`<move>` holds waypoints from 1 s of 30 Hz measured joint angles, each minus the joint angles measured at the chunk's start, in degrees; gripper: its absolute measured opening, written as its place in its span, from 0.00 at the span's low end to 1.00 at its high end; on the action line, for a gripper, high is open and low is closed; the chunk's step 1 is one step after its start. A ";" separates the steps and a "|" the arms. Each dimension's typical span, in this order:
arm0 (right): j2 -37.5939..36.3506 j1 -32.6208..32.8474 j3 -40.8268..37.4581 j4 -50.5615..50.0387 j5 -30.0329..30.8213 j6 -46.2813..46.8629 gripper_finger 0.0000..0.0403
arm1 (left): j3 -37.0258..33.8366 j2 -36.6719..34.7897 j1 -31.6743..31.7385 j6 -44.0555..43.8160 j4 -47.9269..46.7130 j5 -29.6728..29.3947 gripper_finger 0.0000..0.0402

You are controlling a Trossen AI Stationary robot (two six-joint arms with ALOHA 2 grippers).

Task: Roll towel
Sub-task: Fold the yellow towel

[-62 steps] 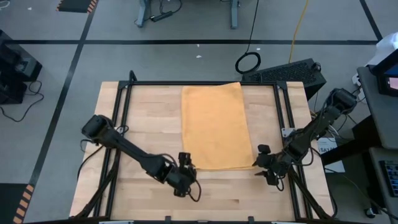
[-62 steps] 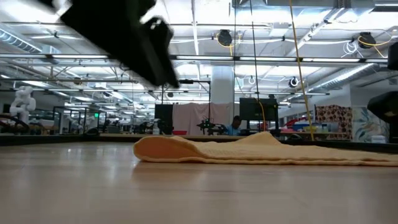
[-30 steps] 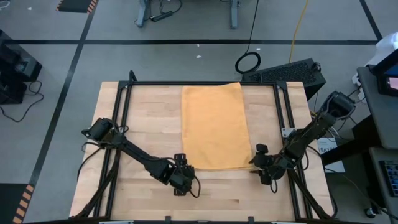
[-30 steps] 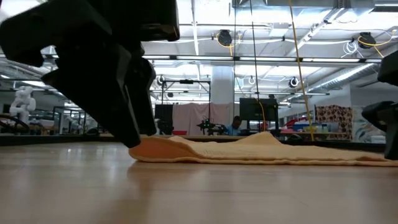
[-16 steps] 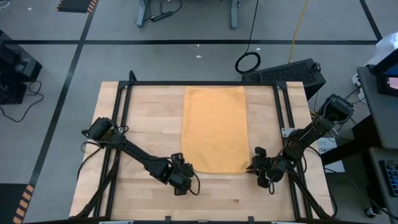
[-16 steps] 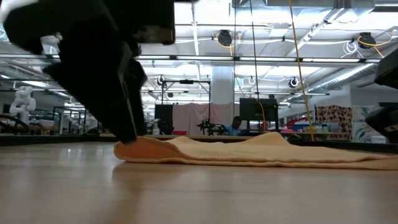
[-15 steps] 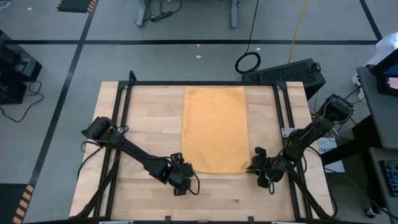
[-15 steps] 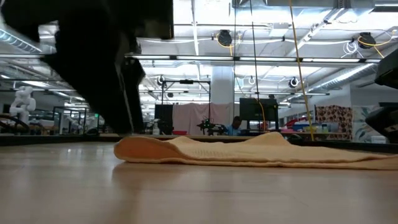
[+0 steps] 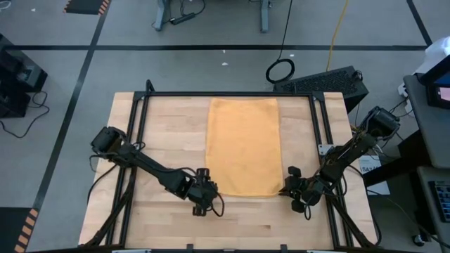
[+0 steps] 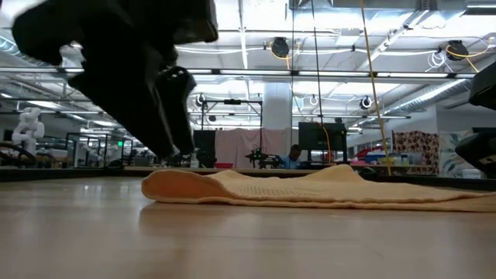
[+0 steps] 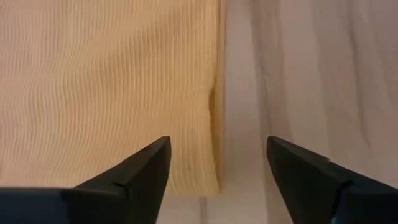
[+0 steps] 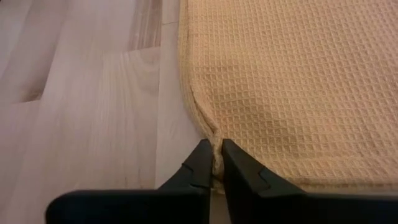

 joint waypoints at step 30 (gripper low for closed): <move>-10.30 0.02 -0.42 8.33 -25.87 13.04 0.01 | -3.01 -6.07 -1.64 -27.49 12.64 15.37 0.01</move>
